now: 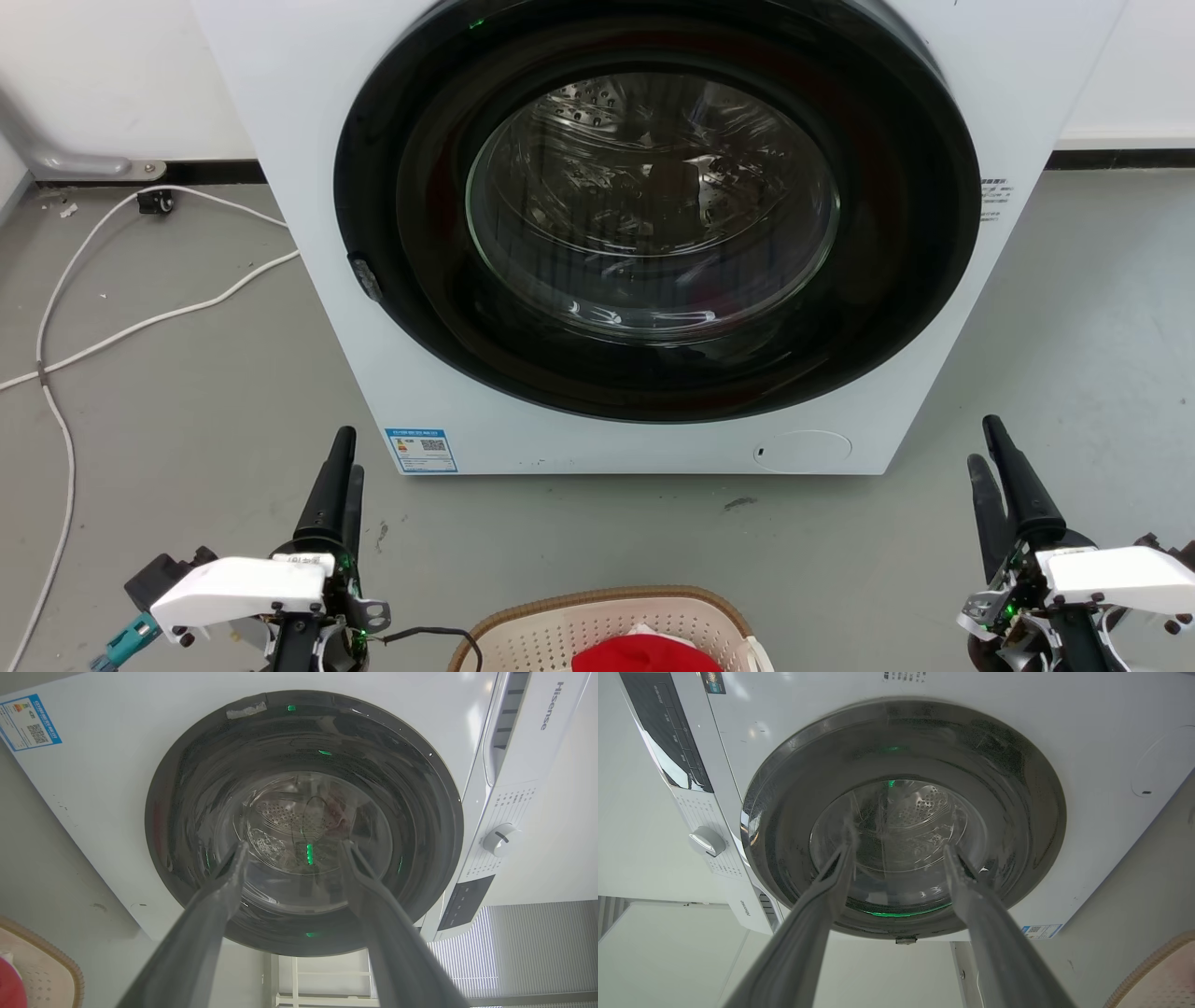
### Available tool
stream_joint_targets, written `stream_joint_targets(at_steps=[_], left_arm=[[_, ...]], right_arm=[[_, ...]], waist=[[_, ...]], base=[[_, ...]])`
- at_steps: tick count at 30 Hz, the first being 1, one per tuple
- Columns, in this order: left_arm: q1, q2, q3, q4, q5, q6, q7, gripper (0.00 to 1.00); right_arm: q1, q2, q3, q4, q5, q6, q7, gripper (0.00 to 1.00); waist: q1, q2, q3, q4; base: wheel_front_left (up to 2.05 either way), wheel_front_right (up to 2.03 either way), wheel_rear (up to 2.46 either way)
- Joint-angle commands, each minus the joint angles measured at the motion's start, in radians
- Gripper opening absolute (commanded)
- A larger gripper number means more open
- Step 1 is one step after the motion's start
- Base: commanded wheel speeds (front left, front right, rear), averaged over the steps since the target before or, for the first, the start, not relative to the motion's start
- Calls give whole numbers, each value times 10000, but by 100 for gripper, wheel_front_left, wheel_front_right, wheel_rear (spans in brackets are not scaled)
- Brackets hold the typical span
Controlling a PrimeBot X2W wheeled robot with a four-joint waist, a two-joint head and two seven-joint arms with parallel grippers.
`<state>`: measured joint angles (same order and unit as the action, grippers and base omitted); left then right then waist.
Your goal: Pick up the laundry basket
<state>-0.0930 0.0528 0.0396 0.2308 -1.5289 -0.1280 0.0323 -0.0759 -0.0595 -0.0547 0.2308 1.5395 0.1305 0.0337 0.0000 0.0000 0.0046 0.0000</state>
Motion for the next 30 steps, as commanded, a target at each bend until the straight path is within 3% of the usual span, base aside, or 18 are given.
stream_joint_targets(at_steps=[1,30], left_arm=[[-360,48,-63,-264,450,-15,-117,100],[-470,25,-868,-1017,5603,17,-1161,100]], right_arm=[[-142,-85,54,-208,-410,2,-129,100],[-144,16,145,-796,-6577,3,-1173,100]], waist=[[0,0,2,0],[0,0,12,20]], base=[[0,0,0],[0,0,0]])
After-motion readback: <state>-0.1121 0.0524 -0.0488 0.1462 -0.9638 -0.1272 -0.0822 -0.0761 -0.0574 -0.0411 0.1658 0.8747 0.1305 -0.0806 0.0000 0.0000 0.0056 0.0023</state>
